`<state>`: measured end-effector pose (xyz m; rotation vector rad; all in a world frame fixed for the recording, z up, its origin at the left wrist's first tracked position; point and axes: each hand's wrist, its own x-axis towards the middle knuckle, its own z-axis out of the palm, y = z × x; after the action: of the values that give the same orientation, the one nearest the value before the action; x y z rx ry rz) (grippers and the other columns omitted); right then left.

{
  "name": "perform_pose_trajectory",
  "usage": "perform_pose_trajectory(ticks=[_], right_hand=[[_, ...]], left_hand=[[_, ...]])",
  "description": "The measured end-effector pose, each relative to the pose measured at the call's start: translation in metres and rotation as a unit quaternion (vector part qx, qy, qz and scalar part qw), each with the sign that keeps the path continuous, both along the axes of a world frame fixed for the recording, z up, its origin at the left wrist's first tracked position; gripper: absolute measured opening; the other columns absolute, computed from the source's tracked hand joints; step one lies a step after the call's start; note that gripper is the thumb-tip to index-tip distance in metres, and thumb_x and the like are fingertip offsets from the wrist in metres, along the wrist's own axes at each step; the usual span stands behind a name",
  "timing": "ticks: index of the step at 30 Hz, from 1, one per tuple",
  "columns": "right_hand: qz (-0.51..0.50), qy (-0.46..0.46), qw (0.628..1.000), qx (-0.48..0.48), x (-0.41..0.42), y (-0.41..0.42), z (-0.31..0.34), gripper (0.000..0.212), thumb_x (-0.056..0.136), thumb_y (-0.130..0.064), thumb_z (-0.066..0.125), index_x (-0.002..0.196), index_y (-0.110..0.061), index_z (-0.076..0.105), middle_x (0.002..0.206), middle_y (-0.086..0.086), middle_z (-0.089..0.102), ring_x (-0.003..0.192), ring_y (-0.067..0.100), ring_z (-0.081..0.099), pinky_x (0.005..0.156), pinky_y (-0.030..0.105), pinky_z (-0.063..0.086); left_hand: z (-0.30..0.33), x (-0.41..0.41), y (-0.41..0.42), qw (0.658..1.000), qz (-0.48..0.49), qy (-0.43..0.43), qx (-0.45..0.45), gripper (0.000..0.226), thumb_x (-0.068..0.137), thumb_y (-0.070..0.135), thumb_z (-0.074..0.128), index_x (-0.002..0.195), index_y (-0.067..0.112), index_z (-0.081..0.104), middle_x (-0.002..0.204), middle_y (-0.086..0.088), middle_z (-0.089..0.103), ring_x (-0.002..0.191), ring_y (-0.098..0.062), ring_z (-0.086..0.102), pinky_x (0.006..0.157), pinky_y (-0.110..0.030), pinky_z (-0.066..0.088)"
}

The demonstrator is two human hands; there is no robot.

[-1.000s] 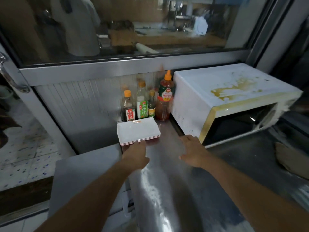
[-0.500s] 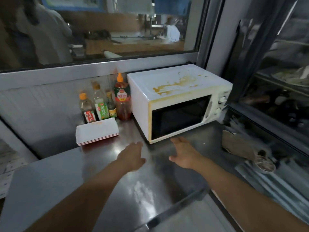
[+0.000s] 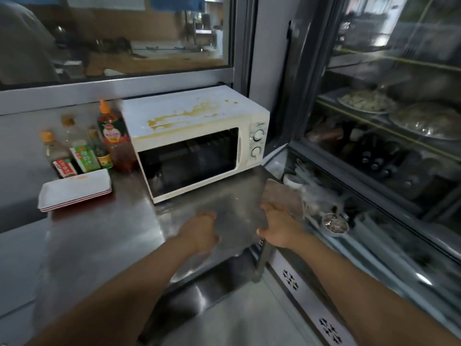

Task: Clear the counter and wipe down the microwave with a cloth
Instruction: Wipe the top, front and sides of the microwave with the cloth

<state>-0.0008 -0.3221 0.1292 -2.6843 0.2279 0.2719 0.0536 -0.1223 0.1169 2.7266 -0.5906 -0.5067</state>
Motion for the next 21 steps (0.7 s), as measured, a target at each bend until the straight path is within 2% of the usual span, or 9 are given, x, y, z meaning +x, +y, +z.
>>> perform_pose_trajectory(ticks=[7, 12, 15, 21], right_hand=[[-0.062, 0.013, 0.998, 0.005, 0.009, -0.052, -0.018, 0.067, 0.088, -0.027, 0.061, 0.144, -0.014, 0.028, 0.146, 0.012, 0.031, 0.134, 0.028, 0.031, 0.111, 0.031, 0.029], [-0.091, 0.035, 0.995, -0.003, 0.042, -0.082, -0.035, 0.061, 0.088, -0.028, 0.059, 0.14, -0.011, 0.033, 0.144, 0.013, 0.032, 0.134, 0.029, 0.03, 0.109, 0.032, 0.032], [-0.108, 0.044, 0.993, -0.013, 0.071, -0.097, -0.047, 0.057, 0.087, -0.032, 0.059, 0.136, -0.012, 0.038, 0.141, 0.014, 0.037, 0.131, 0.03, 0.034, 0.107, 0.033, 0.034], [-0.14, 0.075, 0.986, -0.052, 0.12, -0.119, -0.078, 0.069, 0.089, -0.04, 0.055, 0.147, -0.021, 0.02, 0.151, 0.01, 0.024, 0.138, 0.033, 0.024, 0.113, 0.042, 0.026]], left_hand=[[-0.013, 0.028, -0.049, 0.999, -0.04, 0.005, -0.004, 0.055, 0.081, 0.026, 0.063, 0.132, 0.012, 0.046, 0.134, -0.01, 0.051, 0.126, -0.027, 0.048, 0.103, -0.034, 0.041], [-0.032, 0.075, -0.082, 0.998, -0.059, 0.005, -0.003, 0.065, 0.084, 0.03, 0.061, 0.142, 0.016, 0.036, 0.145, -0.007, 0.042, 0.134, -0.024, 0.039, 0.109, -0.035, 0.034], [-0.044, 0.104, -0.1, 0.998, -0.063, 0.005, -0.015, 0.059, 0.082, 0.031, 0.062, 0.136, 0.018, 0.04, 0.134, -0.009, 0.048, 0.128, -0.027, 0.045, 0.106, -0.038, 0.038], [-0.06, 0.154, -0.129, 0.997, -0.074, -0.008, -0.01, 0.053, 0.082, 0.028, 0.063, 0.129, 0.017, 0.041, 0.126, -0.007, 0.048, 0.117, -0.025, 0.05, 0.098, -0.036, 0.043]])
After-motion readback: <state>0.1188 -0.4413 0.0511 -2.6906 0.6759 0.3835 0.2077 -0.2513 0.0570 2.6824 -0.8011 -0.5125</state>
